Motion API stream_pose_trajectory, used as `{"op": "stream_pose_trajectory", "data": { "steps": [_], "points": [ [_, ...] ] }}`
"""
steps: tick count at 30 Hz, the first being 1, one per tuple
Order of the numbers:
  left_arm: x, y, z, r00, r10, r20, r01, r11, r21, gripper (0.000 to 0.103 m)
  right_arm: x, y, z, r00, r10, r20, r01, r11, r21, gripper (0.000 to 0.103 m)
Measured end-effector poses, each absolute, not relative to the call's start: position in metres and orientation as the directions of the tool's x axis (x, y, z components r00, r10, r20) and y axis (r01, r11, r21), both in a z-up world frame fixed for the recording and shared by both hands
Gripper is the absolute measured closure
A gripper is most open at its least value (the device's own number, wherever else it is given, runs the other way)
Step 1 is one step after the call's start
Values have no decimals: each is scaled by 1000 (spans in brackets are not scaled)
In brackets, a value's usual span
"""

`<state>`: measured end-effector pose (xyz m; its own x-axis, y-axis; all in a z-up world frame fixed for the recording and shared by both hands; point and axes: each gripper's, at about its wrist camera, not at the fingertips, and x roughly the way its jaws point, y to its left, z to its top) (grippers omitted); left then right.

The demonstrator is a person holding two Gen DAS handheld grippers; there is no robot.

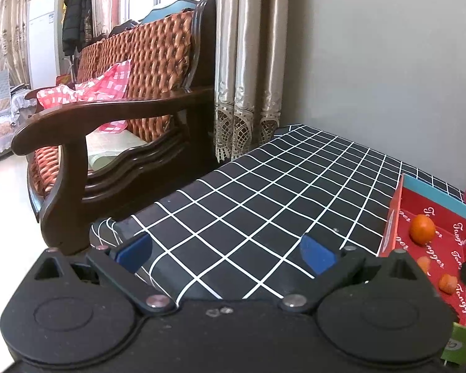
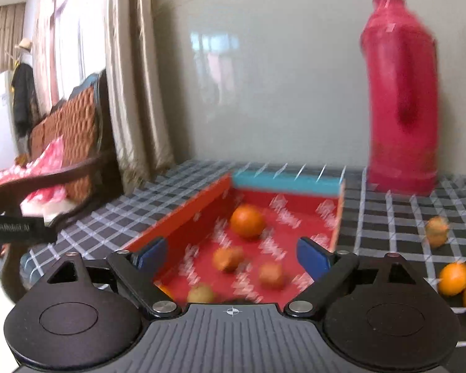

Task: Organize fruits
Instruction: 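Carry the carrot piece into the red box and open the right gripper, then lower the left gripper onto the large orange and close it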

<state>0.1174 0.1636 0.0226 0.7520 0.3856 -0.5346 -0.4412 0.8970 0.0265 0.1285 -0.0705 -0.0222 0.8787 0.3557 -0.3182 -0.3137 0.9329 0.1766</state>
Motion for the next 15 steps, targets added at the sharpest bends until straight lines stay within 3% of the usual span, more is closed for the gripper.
{"op": "stream_pose_trajectory", "data": {
  "steps": [3,6,15],
  "points": [
    [119,158,22,753,382,-536,-435,900,30,7,121,-80,-15,902,322,-289,-286,945,161,12],
    [120,151,22,758,375,-533,-424,905,34,7,111,-91,-9,931,261,-257,-234,963,133,0],
    [121,106,22,802,328,-499,-342,937,67,7,73,-134,6,989,1,-150,0,1000,2,0]
  ]
}}
